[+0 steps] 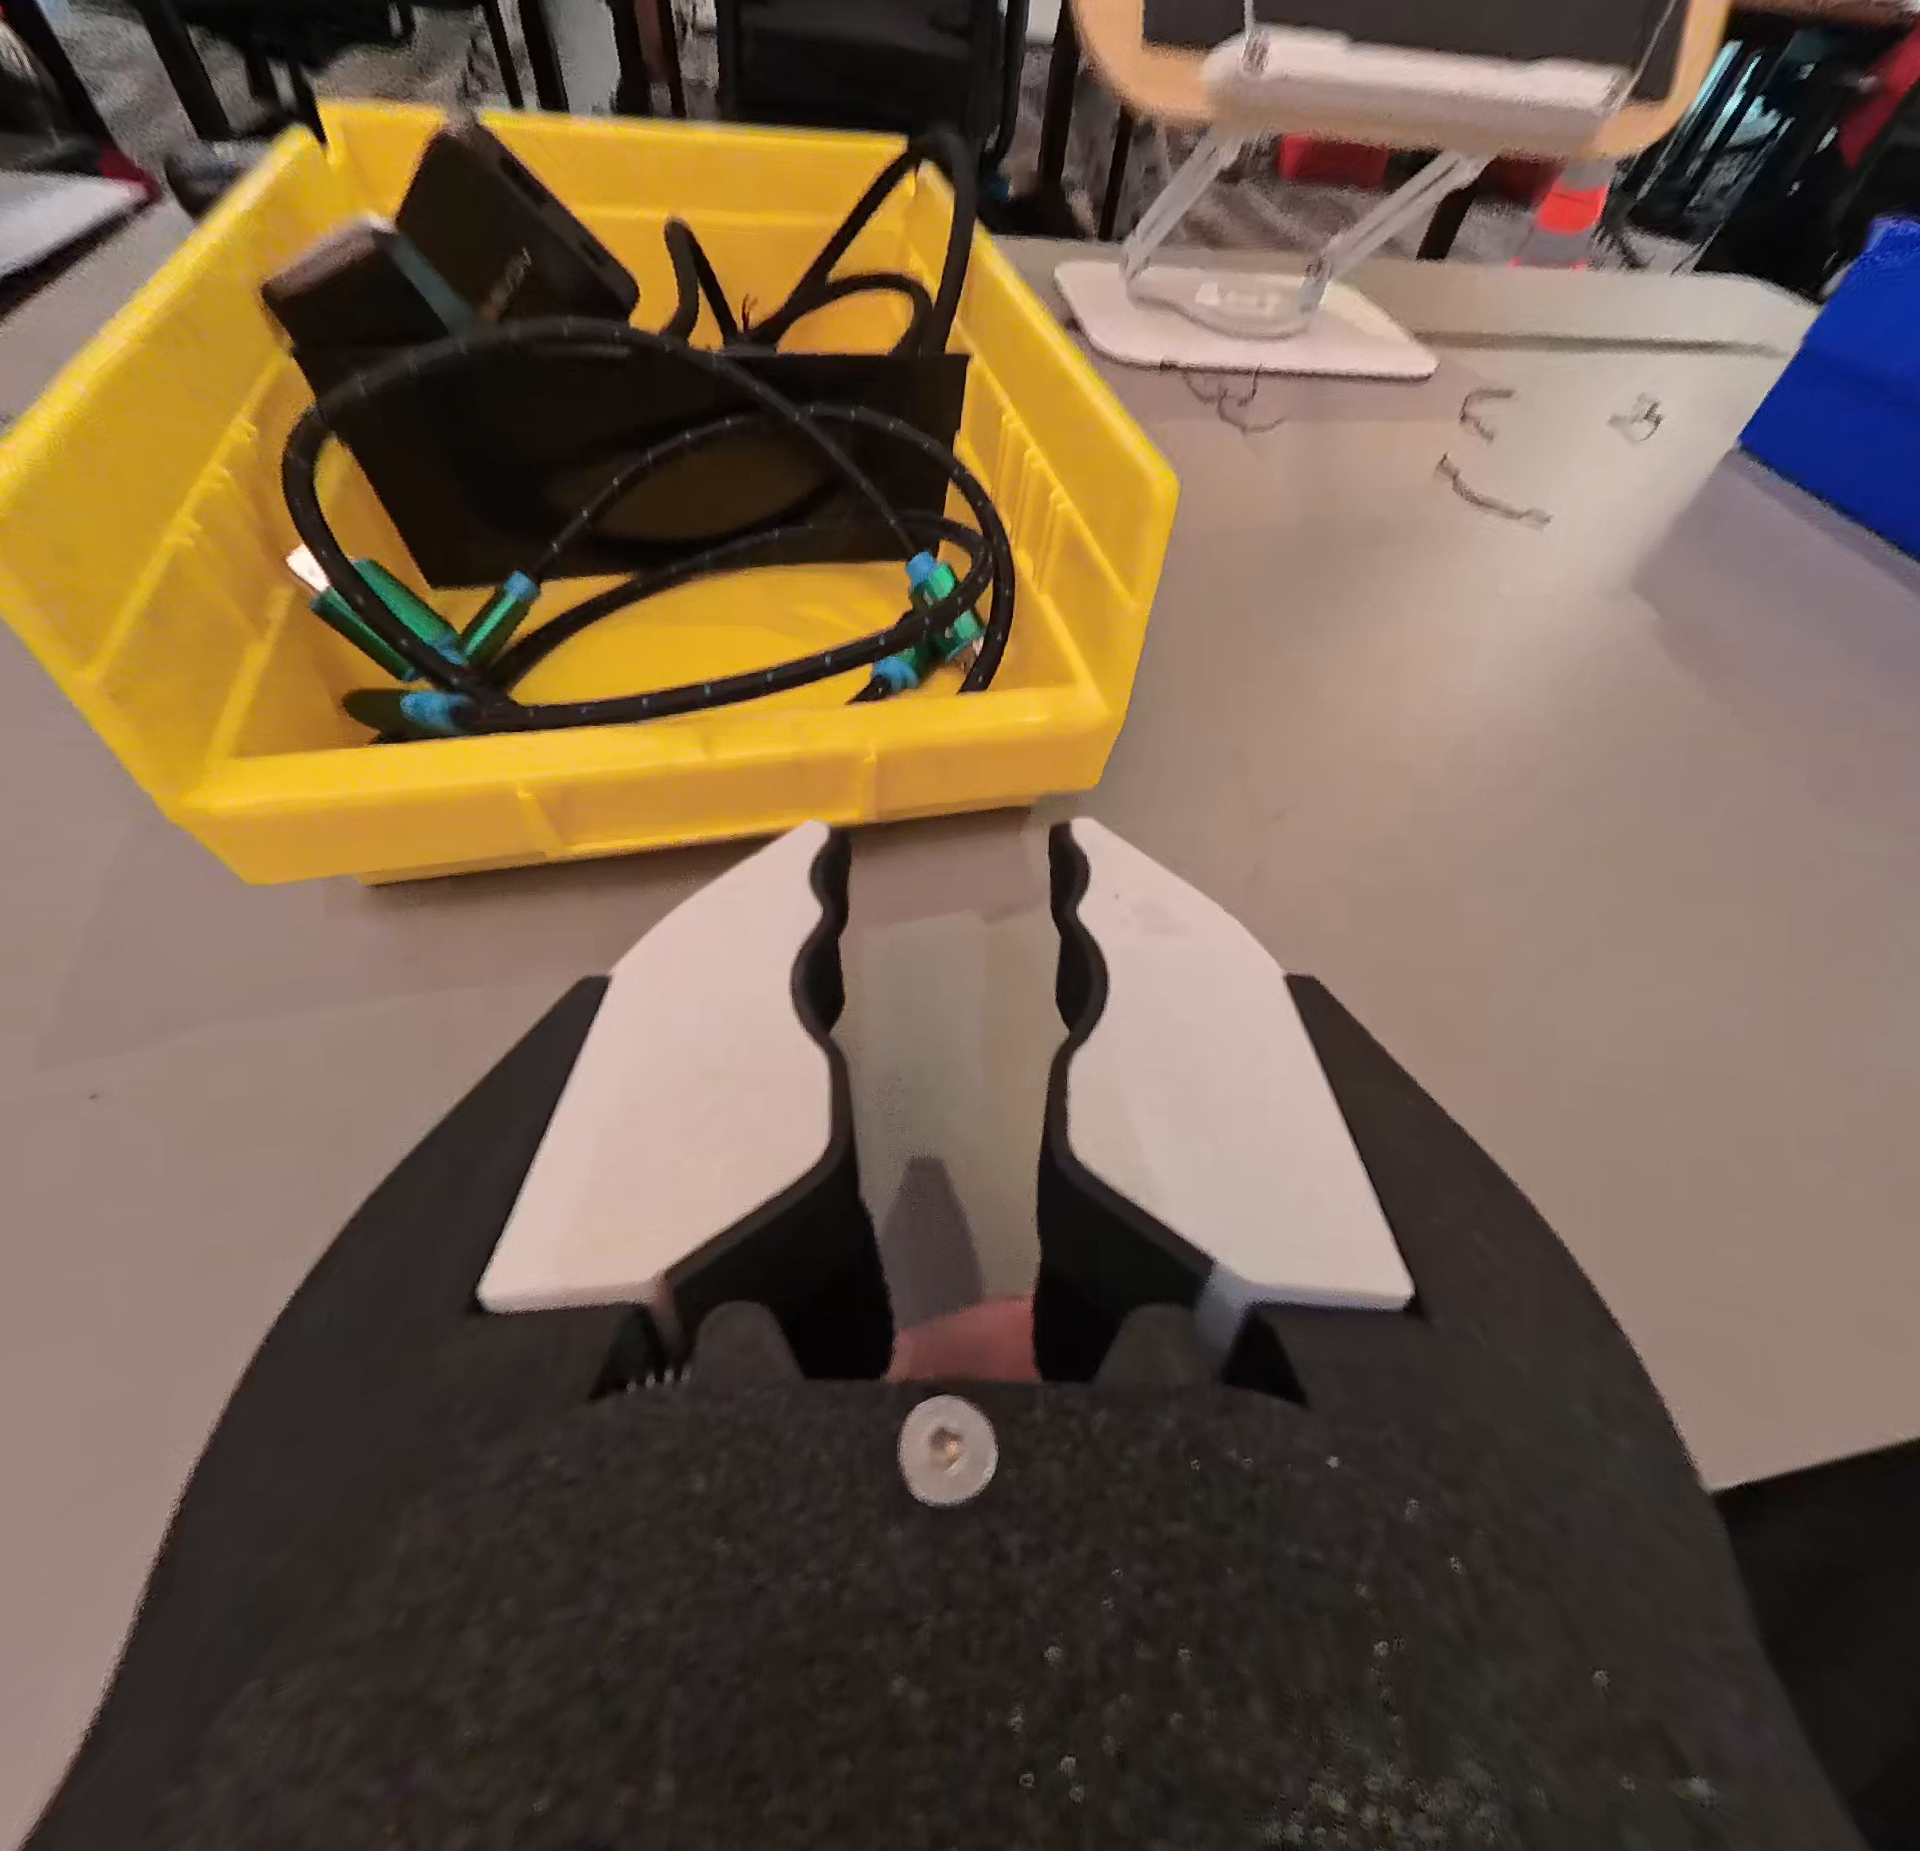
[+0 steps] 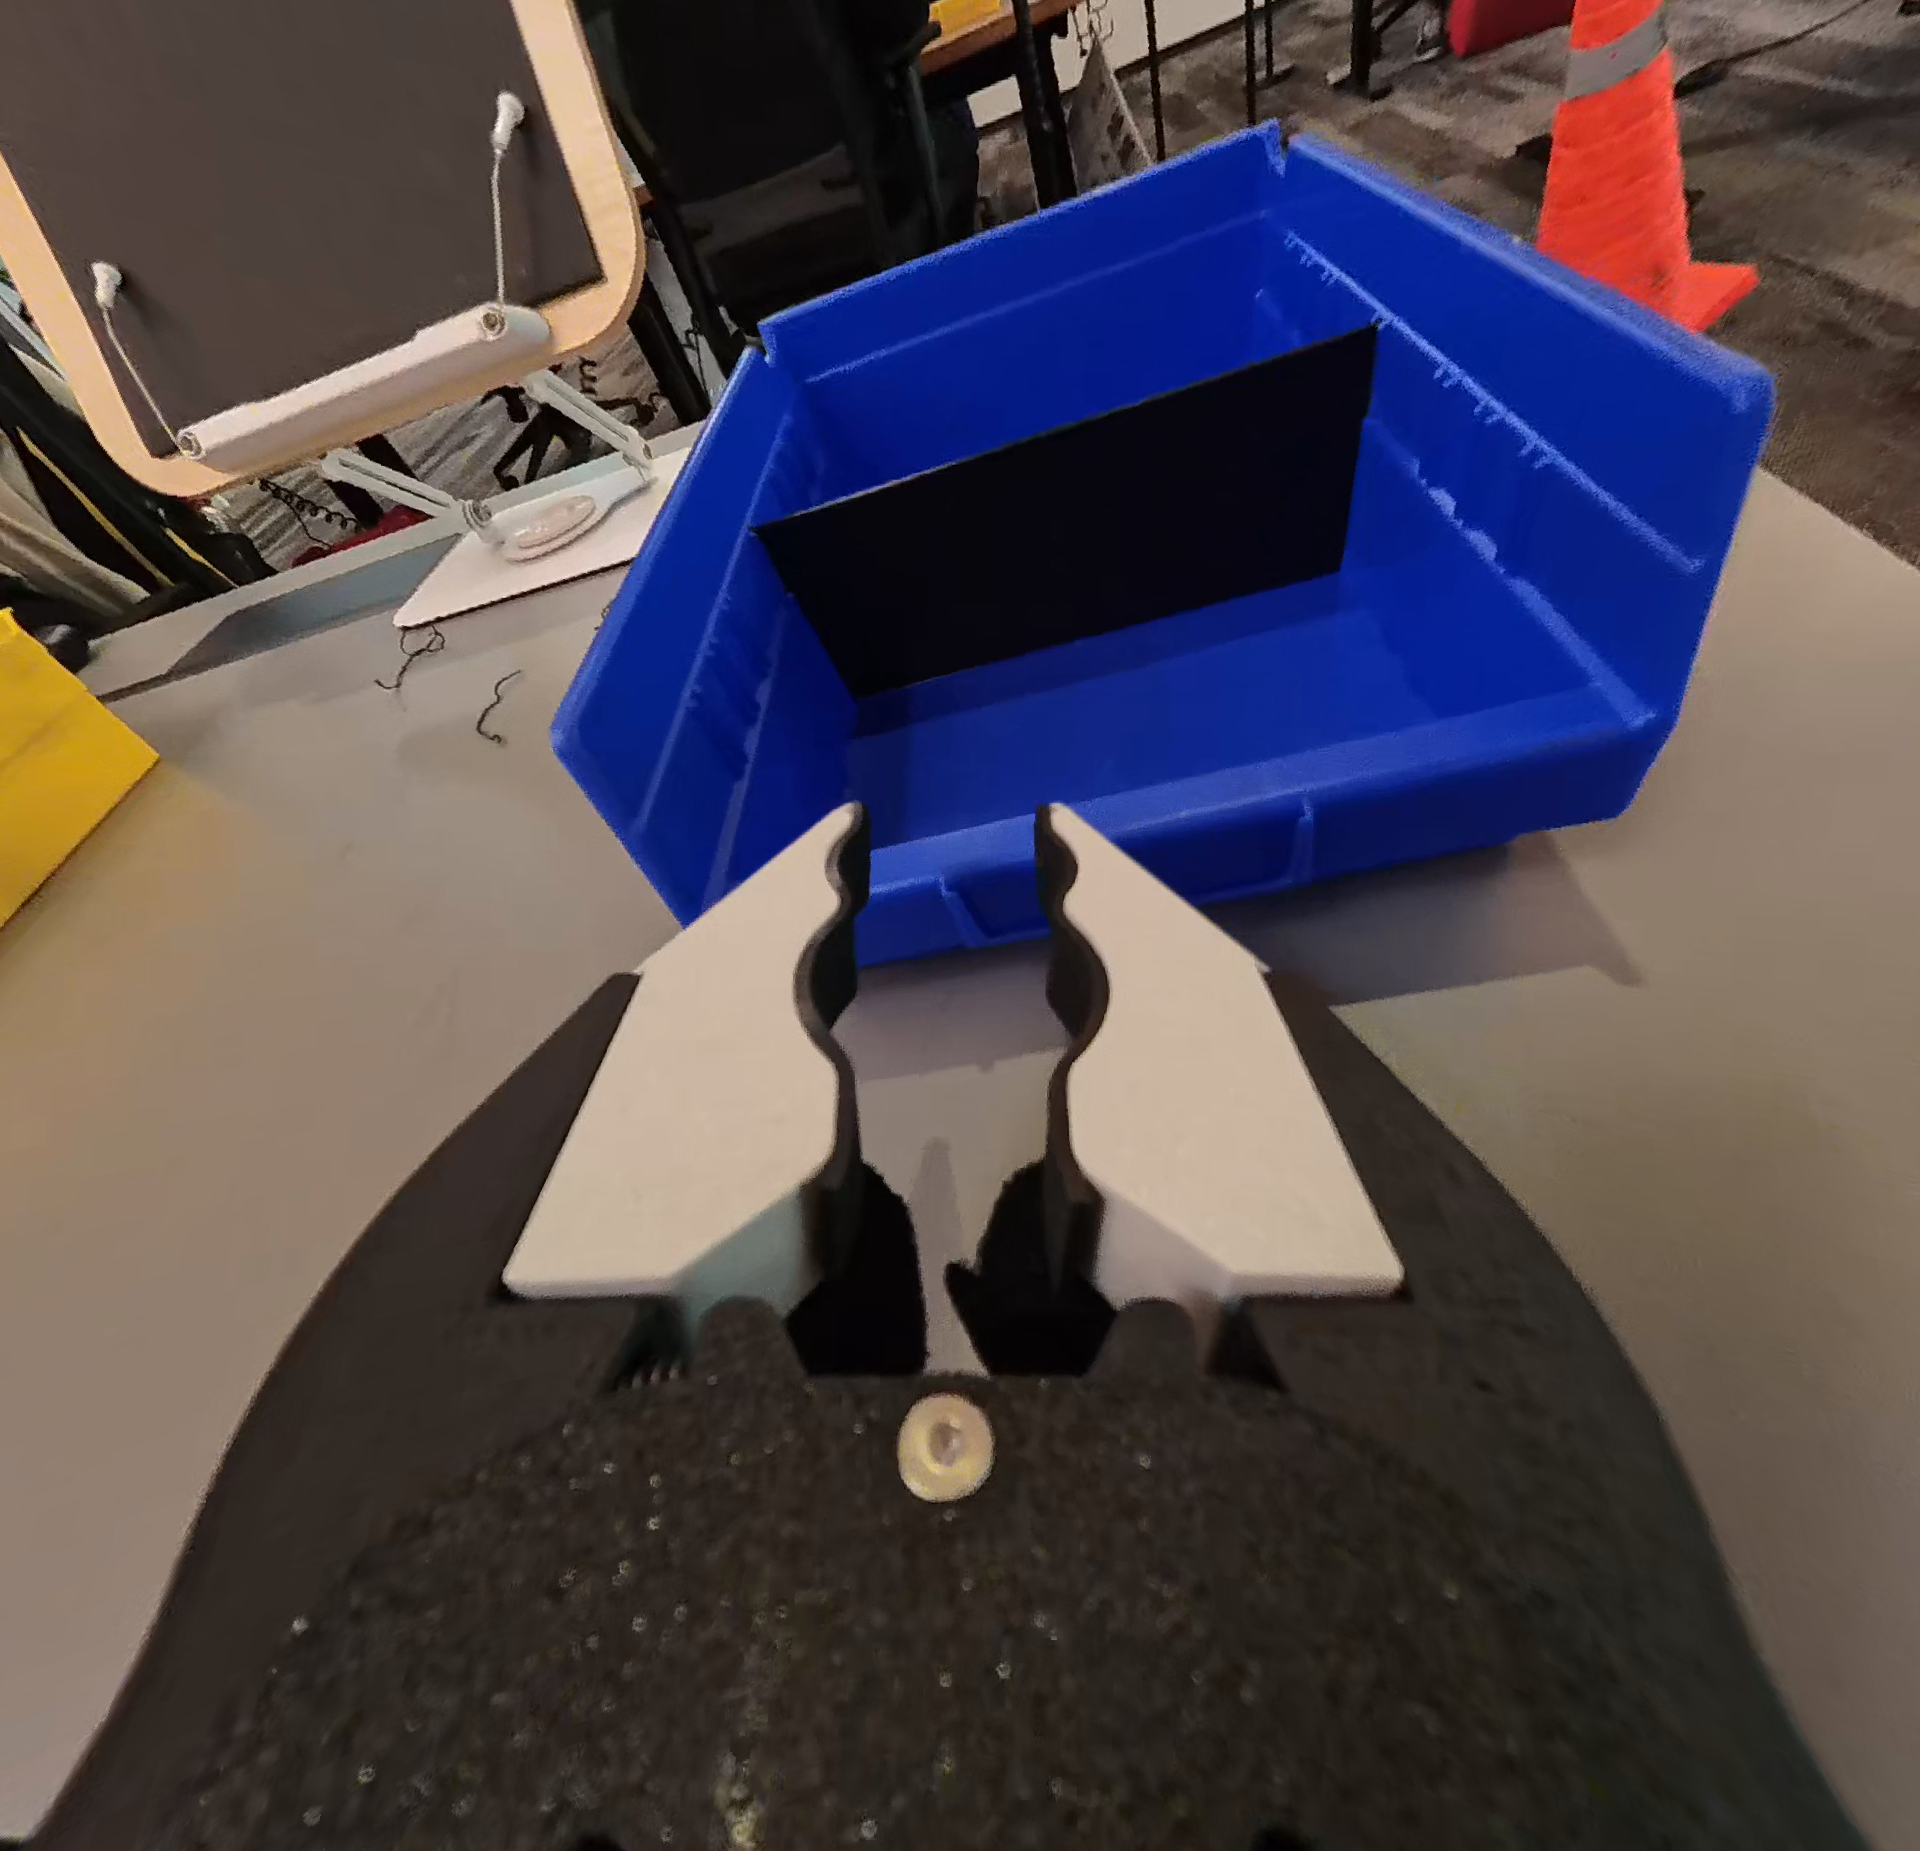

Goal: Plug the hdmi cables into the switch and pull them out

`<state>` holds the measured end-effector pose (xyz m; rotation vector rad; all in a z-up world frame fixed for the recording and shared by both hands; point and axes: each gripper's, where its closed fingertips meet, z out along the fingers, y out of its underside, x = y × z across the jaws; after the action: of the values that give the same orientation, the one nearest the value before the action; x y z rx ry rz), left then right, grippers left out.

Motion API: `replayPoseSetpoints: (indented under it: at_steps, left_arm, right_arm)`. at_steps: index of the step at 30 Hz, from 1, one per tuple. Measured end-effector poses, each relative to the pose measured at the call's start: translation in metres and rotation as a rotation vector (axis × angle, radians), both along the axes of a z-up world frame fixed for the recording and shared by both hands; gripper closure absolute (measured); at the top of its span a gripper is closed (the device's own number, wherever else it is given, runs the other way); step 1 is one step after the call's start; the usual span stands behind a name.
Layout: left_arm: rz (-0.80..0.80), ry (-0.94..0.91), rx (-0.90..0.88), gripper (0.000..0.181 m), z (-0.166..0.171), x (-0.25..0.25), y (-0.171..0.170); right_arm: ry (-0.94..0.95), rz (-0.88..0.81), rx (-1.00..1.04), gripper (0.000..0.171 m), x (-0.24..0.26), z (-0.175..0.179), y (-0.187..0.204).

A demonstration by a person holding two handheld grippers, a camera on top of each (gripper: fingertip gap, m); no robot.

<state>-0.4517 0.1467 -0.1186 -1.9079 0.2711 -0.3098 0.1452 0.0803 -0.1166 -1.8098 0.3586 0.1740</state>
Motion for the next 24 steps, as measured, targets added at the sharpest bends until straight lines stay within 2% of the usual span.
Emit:
replayPoseSetpoints:
  at_steps: [5, 12, 16, 24]
  left_arm:
    - [0.014, 0.002, -0.127, 0.138, -0.018, -0.004, -0.003]
    - [0.005, 0.035, -0.117, 0.141, -0.019, -0.001, -0.002]
    - [-0.023, 0.052, -0.107, 0.145, -0.019, 0.005, -0.002]
    - [-0.055, 0.058, -0.094, 0.148, -0.017, 0.009, -0.005]
  right_arm:
    - [0.015, 0.037, -0.037, 0.141, -0.008, -0.007, 0.002]
    - [-0.109, 0.084, -0.015, 0.14, -0.021, -0.005, 0.005]
    - [-0.127, 0.074, 0.05, 0.139, -0.02, 0.006, 0.005]
    - [-0.125, 0.084, 0.042, 0.139, -0.024, 0.003, 0.005]
